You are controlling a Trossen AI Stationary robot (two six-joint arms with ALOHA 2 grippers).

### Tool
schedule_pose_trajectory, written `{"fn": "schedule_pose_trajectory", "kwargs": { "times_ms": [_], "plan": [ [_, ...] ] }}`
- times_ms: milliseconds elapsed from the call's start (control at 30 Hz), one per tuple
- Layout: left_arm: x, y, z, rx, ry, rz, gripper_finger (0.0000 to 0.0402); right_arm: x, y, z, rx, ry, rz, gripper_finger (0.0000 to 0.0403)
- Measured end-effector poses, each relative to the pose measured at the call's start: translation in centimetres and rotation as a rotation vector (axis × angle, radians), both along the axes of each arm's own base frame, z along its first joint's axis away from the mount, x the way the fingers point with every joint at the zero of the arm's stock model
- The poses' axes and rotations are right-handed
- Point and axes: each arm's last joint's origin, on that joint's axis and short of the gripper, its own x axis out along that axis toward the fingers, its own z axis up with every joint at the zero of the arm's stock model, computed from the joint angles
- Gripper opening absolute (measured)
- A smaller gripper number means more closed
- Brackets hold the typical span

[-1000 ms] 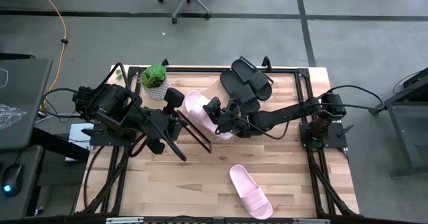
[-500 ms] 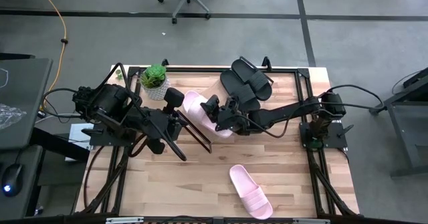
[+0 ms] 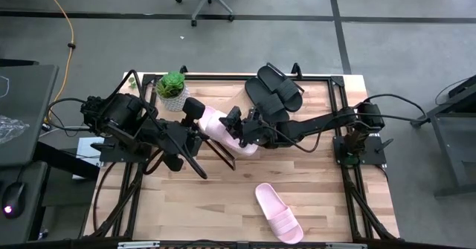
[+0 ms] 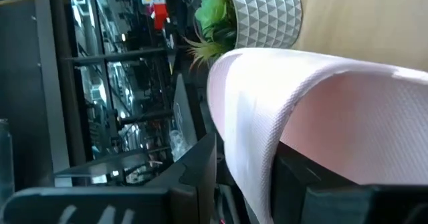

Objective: Pick and place slides into the shelf
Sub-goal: Put the top pink slide on the shelf

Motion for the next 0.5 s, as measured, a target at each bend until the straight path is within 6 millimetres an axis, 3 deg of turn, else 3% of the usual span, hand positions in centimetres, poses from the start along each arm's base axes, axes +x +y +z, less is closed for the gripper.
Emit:
{"fn": "schedule_pose_trajectory", "kwargs": {
  "times_ms": [500],
  "plan": [
    [0.0, -0.01, 0.0, 0.0, 0.0, 0.0, 0.0003, 0.25, -1.05, -0.2, 0.01, 0.041, 0.137, 0.0099]
  ]
}}
